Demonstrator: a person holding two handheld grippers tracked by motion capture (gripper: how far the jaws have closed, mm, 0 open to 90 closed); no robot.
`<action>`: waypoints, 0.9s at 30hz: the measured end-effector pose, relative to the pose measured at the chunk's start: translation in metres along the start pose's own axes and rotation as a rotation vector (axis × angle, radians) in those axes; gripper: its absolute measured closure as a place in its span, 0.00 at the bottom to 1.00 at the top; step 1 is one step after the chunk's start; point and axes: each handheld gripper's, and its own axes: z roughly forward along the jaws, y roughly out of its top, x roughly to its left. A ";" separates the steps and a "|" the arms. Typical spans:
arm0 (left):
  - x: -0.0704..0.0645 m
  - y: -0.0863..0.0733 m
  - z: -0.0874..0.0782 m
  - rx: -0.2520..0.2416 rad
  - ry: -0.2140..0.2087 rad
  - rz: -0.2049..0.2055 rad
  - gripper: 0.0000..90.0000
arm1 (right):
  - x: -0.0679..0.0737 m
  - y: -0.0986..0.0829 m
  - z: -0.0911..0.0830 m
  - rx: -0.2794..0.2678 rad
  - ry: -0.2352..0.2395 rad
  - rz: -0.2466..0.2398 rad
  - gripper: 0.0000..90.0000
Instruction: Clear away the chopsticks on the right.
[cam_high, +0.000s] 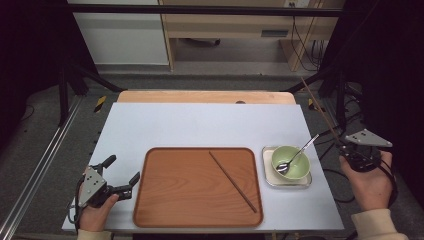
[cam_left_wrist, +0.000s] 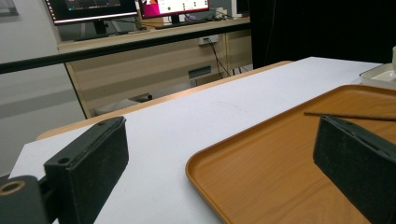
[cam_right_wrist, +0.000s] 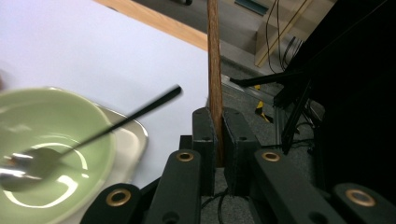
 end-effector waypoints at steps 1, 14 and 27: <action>0.000 0.000 0.000 0.000 -0.001 0.001 0.03 | 0.004 0.005 -0.004 0.001 -0.003 -0.001 0.94; -0.001 0.000 0.001 0.001 -0.005 0.002 0.03 | 0.094 0.032 -0.031 -0.039 0.191 -0.060 0.94; -0.001 0.000 0.001 0.002 -0.008 0.003 0.03 | 0.162 0.008 -0.026 0.027 0.328 -0.078 0.94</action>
